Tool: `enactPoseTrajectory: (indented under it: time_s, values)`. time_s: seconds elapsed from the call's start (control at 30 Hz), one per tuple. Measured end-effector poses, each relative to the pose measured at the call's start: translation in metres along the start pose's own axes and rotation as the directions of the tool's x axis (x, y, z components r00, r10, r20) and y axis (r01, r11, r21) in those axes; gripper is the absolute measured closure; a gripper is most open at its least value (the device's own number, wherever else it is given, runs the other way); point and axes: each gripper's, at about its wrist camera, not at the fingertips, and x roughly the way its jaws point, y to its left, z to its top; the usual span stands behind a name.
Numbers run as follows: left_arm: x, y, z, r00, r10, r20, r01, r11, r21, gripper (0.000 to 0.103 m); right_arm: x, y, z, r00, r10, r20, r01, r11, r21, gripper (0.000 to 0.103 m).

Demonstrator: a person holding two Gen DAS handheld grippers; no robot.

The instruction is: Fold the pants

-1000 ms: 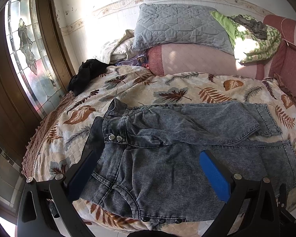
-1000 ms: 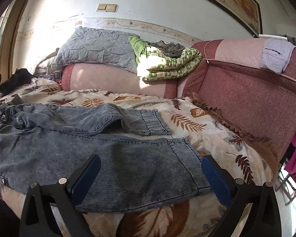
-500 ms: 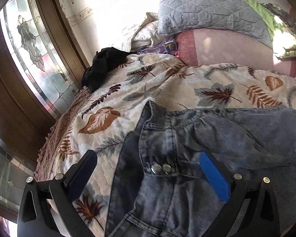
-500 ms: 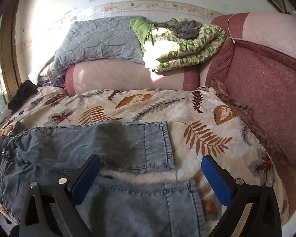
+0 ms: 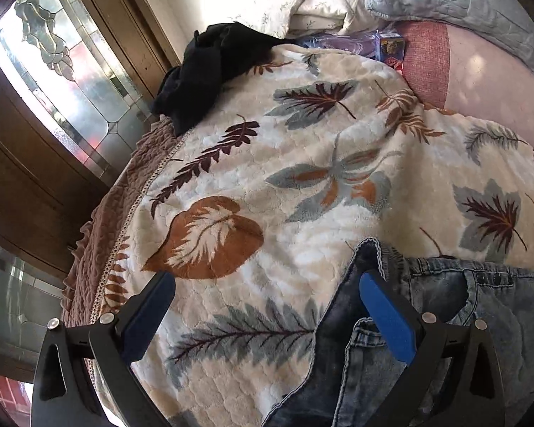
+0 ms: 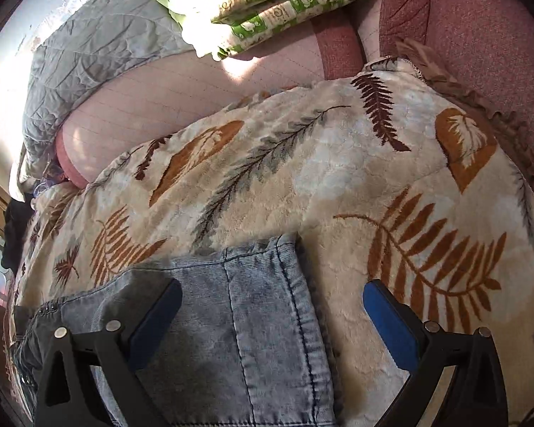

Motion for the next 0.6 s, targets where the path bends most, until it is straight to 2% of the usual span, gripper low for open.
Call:
enactPoseTrajectory:
  time_s: [0.07,0.13,0.2,0.3,0.37,0.43,0.5,0.6]
  values:
    - [0.012,-0.010,0.004,1.000,-0.017,-0.025,0.017,1.000,-0.004,0.002,0.005,0.001,0.005,1.000,-0.003,0.000,0.003,1.000,0.008,0.000]
    - [0.023,-0.023,0.005,0.998,-0.039,-0.047,0.040,0.999,0.002,0.010,0.010,0.000,0.010,1.000,0.008,-0.010,-0.008,1.000,0.019,0.000]
    - [0.037,-0.037,0.004,0.993,-0.077,-0.087,0.078,0.997,0.008,0.041,0.015,-0.002,0.014,0.999,0.023,-0.028,-0.022,0.999,0.034,0.000]
    - [0.061,-0.053,0.001,0.985,-0.093,-0.146,0.097,0.995,0.022,0.052,0.023,-0.004,0.018,0.999,0.018,-0.047,-0.016,0.999,0.031,0.000]
    - [0.070,-0.058,0.000,0.983,-0.096,-0.155,0.101,0.994,0.028,0.060,0.027,-0.007,0.020,0.998,0.019,-0.059,-0.017,0.999,0.028,0.003]
    - [0.070,-0.064,-0.001,0.987,-0.079,-0.138,0.087,0.995,0.055,0.062,0.032,-0.013,0.023,0.997,0.031,-0.077,-0.028,0.999,0.033,0.017]
    - [0.068,-0.069,0.000,0.990,-0.074,-0.119,0.084,0.993,0.084,0.065,0.040,-0.016,0.027,0.994,0.045,-0.103,-0.042,0.998,0.036,0.025]
    - [0.067,-0.068,0.001,0.990,-0.093,-0.103,0.102,0.991,0.085,0.066,0.051,-0.017,0.030,0.992,0.048,-0.120,-0.045,0.999,0.028,0.030]
